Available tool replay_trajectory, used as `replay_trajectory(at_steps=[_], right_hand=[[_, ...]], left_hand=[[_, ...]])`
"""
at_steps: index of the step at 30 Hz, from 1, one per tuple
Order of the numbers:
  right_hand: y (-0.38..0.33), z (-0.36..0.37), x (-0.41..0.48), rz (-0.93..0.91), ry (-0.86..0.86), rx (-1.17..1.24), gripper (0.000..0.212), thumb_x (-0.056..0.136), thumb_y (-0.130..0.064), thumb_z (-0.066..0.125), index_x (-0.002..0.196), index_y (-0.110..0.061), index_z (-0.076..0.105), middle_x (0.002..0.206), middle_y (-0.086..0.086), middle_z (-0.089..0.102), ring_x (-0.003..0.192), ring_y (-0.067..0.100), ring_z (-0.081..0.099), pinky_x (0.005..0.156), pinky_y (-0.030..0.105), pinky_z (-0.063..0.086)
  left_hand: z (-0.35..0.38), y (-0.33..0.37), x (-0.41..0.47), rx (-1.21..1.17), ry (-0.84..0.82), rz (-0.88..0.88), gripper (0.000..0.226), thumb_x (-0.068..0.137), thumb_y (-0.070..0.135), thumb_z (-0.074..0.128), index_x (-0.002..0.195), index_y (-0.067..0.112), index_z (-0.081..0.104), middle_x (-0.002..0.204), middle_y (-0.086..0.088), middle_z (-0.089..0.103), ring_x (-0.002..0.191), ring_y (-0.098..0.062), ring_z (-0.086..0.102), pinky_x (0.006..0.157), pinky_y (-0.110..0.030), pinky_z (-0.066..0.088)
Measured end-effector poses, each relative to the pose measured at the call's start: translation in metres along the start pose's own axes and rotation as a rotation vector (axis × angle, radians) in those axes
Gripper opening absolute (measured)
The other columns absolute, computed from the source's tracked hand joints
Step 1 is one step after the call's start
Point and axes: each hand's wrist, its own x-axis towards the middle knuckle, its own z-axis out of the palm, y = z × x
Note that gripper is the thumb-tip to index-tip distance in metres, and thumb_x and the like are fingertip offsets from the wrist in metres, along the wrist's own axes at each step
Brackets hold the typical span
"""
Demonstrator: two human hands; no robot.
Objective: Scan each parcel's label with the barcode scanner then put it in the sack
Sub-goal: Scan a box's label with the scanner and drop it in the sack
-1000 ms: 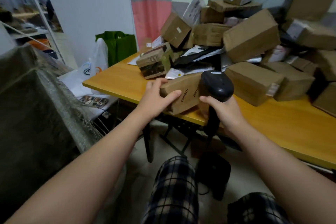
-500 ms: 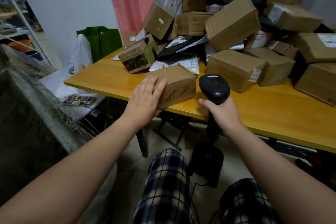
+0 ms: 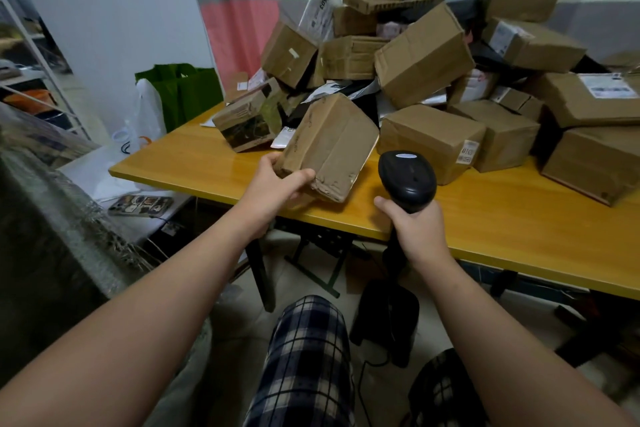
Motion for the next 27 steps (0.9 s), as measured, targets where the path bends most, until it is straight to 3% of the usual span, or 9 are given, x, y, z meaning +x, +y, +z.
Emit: replay_trajectory(at_steps=[4,9,11,14,17,19,21,24,27], right_hand=[[0.002,-0.001,0.0,-0.002,-0.013,0.002,0.034,0.08,-0.007,0.075,0.09,-0.034,0.058,0.091,-0.018,0.06,0.083,-0.01,0.055,0.068,0.0,0.04],[0.006,0.0,0.001,0.008,-0.015,0.001,0.03,0.078,-0.008,0.077,0.096,-0.027,0.062,0.095,-0.01,0.064,0.091,0.003,0.059,0.075,0.008,0.043],[0.009,0.001,0.002,0.039,-0.002,-0.026,0.045,0.075,-0.013,0.08,0.115,-0.017,0.059,0.114,-0.002,0.062,0.107,0.009,0.057,0.089,0.017,0.044],[0.003,-0.002,0.002,0.051,0.018,-0.025,0.069,0.072,-0.015,0.084,0.129,-0.014,0.044,0.133,0.002,0.05,0.12,0.012,0.049,0.1,0.024,0.038],[-0.007,-0.008,0.002,0.048,-0.069,0.061,0.048,0.076,-0.008,0.078,0.118,-0.018,0.059,0.113,-0.004,0.064,0.099,-0.006,0.061,0.084,0.009,0.046],[-0.014,-0.008,0.0,0.055,-0.139,0.087,0.035,0.081,-0.001,0.072,0.1,-0.028,0.063,0.1,-0.012,0.067,0.084,-0.013,0.063,0.075,0.005,0.048],[-0.017,-0.006,0.0,0.057,-0.161,0.081,0.035,0.082,-0.002,0.071,0.097,-0.032,0.062,0.098,-0.015,0.066,0.083,-0.012,0.063,0.076,0.007,0.049],[-0.017,-0.005,-0.002,0.059,-0.14,0.082,0.036,0.082,-0.003,0.072,0.096,-0.034,0.061,0.098,-0.017,0.066,0.085,-0.012,0.062,0.076,0.008,0.048],[-0.014,-0.003,-0.006,0.073,-0.111,0.09,0.037,0.081,-0.004,0.074,0.102,-0.031,0.061,0.1,-0.016,0.065,0.085,-0.015,0.061,0.071,0.002,0.045]], left_hand=[[0.003,-0.003,0.0,-0.044,0.04,0.091,0.062,0.083,0.029,0.072,0.13,0.028,0.031,0.123,0.006,0.042,0.116,-0.021,0.054,0.094,-0.033,0.051],[0.002,0.014,0.003,0.097,0.007,0.138,0.033,0.091,0.04,0.059,0.12,0.028,0.047,0.116,0.005,0.053,0.105,-0.016,0.056,0.071,-0.023,0.048],[0.0,0.015,0.006,0.245,-0.07,0.13,0.033,0.089,0.045,0.059,0.118,0.031,0.051,0.118,0.004,0.054,0.103,-0.013,0.055,0.074,-0.023,0.048],[-0.002,0.02,0.005,0.145,-0.103,0.044,0.014,0.096,0.04,0.05,0.105,0.031,0.056,0.099,0.011,0.058,0.085,-0.007,0.054,0.067,-0.019,0.044],[-0.002,0.019,0.008,0.25,-0.064,-0.018,0.028,0.098,0.047,0.041,0.105,0.028,0.06,0.109,0.004,0.06,0.097,-0.016,0.055,0.081,-0.03,0.045],[0.0,0.013,0.012,0.53,0.033,0.072,0.04,0.098,0.046,0.043,0.121,0.017,0.056,0.128,-0.007,0.05,0.117,-0.024,0.049,0.1,-0.035,0.04],[0.0,0.01,0.007,0.481,0.081,0.207,0.039,0.097,0.046,0.044,0.123,0.018,0.052,0.132,-0.007,0.044,0.122,-0.021,0.045,0.106,-0.033,0.036],[-0.006,0.004,-0.004,0.275,-0.069,0.251,0.052,0.086,0.069,0.045,0.121,0.03,0.044,0.136,-0.001,0.044,0.124,-0.012,0.043,0.1,-0.022,0.037],[-0.017,-0.009,-0.011,0.347,-0.264,0.182,0.088,0.06,0.073,0.07,0.133,0.044,0.029,0.147,0.006,0.029,0.135,-0.013,0.029,0.11,-0.031,0.029]])
